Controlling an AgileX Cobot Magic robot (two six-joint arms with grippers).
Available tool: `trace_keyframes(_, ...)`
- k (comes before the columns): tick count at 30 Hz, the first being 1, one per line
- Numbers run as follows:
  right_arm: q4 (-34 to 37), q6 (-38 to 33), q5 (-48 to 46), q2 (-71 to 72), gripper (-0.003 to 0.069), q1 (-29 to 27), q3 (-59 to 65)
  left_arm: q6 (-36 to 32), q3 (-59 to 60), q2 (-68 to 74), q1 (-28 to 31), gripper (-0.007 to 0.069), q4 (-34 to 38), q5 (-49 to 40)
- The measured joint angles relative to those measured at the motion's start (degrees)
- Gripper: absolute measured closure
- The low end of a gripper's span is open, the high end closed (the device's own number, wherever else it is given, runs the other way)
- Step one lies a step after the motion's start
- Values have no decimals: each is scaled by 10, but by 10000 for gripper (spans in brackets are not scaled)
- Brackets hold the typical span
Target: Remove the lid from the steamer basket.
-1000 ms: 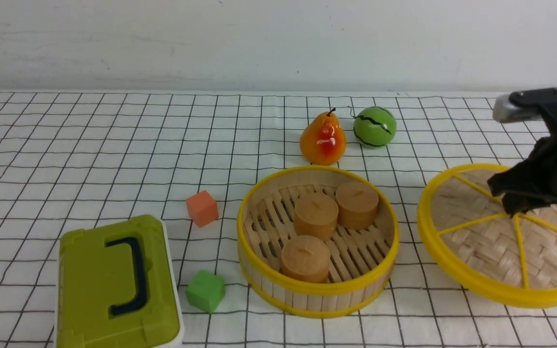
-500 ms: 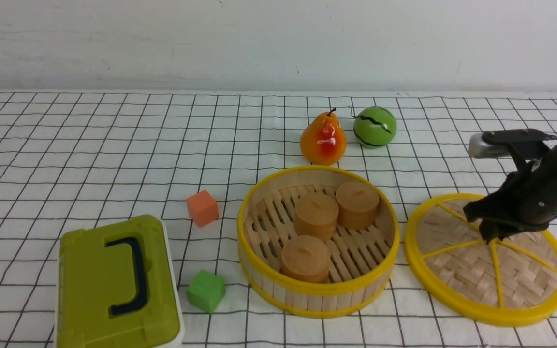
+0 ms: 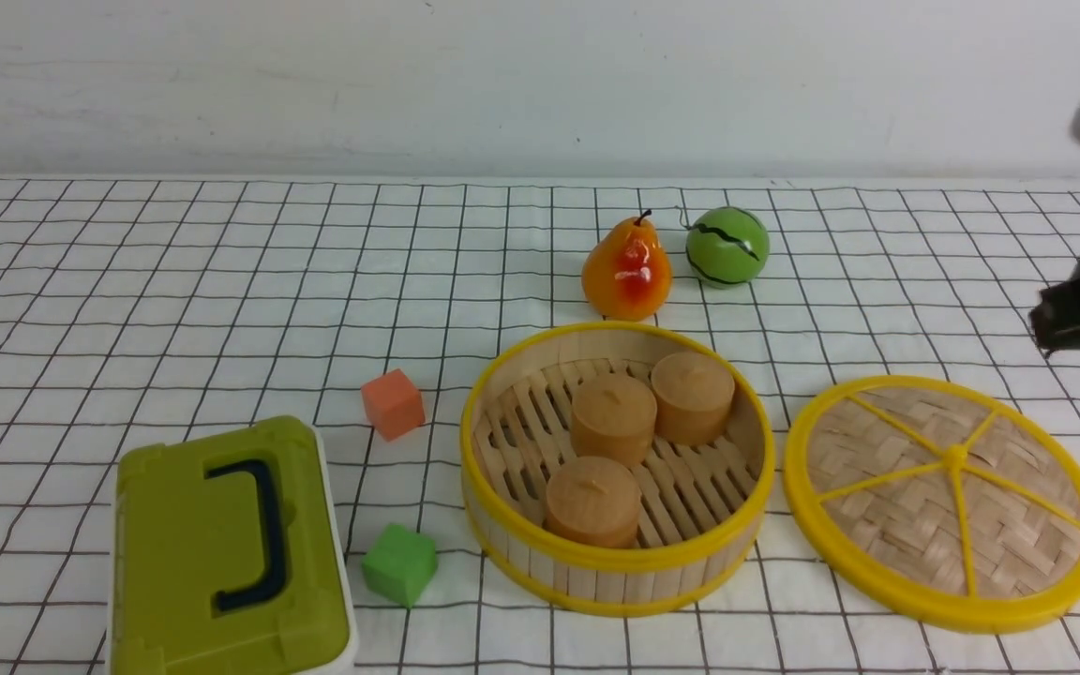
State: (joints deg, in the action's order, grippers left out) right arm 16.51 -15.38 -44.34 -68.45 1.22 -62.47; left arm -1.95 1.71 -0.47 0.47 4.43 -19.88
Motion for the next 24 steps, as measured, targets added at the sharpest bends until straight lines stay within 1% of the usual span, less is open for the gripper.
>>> trace_keyframes(3,18,-11,4,100,482,0,39,0,0,0,0,386,0,0)
trace_keyframes(4,18,-12,4,106,487,0,42,0,0,0,0,386,0,0)
trace_keyframes(5,23,-12,4,130,510,0,53,0,0,0,0,386,0,0)
trace_keyframes(6,27,-14,4,182,559,0,78,0,0,0,0,386,0,0)
trace_keyframes(7,27,-14,4,195,584,0,85,0,0,0,0,386,0,0)
trace_keyframes(8,27,-14,4,204,590,0,90,0,0,0,0,386,0,0)
trace_keyframes(9,28,-16,3,233,641,0,106,0,0,0,0,386,0,0)
trace_keyframes(10,28,-16,3,246,664,0,114,0,0,0,0,386,0,0)
trace_keyframes(13,28,-16,-1,269,681,0,125,0,0,0,0,386,0,0)
trace_keyframes(24,28,-14,-53,291,681,0,127,0,0,0,0,386,0,0)
